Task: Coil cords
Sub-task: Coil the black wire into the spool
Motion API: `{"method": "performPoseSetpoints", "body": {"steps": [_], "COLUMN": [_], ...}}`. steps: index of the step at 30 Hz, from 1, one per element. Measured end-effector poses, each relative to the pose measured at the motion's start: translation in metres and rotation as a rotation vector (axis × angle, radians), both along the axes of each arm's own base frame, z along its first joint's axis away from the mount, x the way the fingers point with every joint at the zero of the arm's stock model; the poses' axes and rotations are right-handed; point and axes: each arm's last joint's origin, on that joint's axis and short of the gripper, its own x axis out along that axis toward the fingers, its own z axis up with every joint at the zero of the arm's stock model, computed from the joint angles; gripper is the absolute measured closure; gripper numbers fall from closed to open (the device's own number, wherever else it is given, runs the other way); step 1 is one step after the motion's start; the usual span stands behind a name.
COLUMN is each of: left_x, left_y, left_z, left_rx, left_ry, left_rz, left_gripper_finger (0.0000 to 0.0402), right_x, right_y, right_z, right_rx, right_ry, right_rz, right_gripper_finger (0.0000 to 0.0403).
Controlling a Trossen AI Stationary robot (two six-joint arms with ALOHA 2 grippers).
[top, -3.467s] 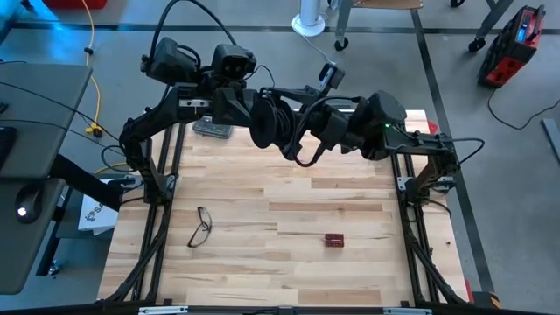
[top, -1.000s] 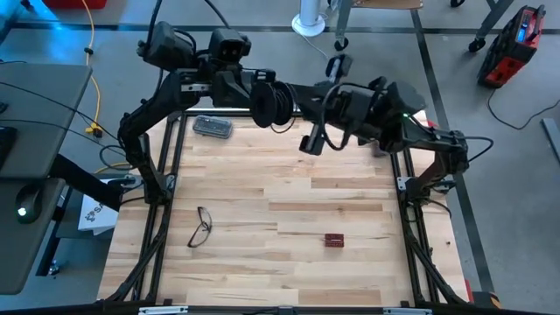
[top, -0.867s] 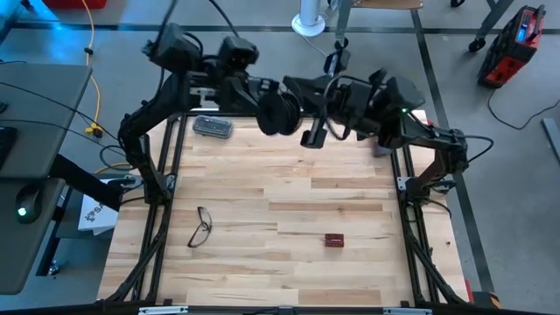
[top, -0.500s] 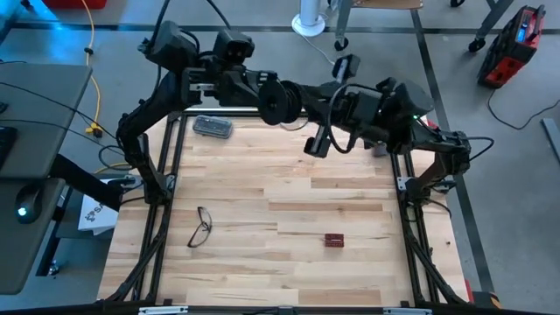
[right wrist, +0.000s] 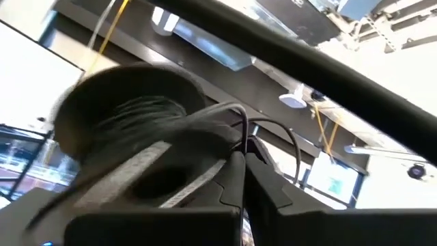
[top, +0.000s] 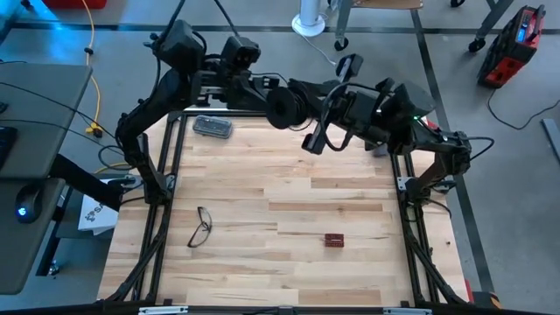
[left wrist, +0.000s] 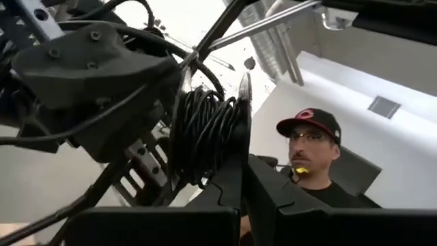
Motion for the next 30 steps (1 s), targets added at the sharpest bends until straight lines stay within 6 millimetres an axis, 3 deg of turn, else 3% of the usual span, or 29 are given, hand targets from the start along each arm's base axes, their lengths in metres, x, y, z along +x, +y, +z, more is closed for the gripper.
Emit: {"method": "performPoseSetpoints", "body": {"steps": [19, 30], "left_x": [-0.006, 0.007], "left_y": [0.026, 0.018], "left_z": [-0.007, -0.024], "left_rx": [0.106, 0.095], "left_ry": [-0.014, 0.128], "left_rz": [0.172, 0.133], "left_gripper_finger": [0.0401, 0.0401], "right_x": [-0.016, -0.016], "right_y": [0.006, 0.003], "right_z": [0.011, 0.009], "right_rx": [0.041, 0.016], "right_ry": [0.117, 0.175], "right_rz": [-0.200, -0.245], "right_gripper_finger": [0.0402, 0.0402]}}
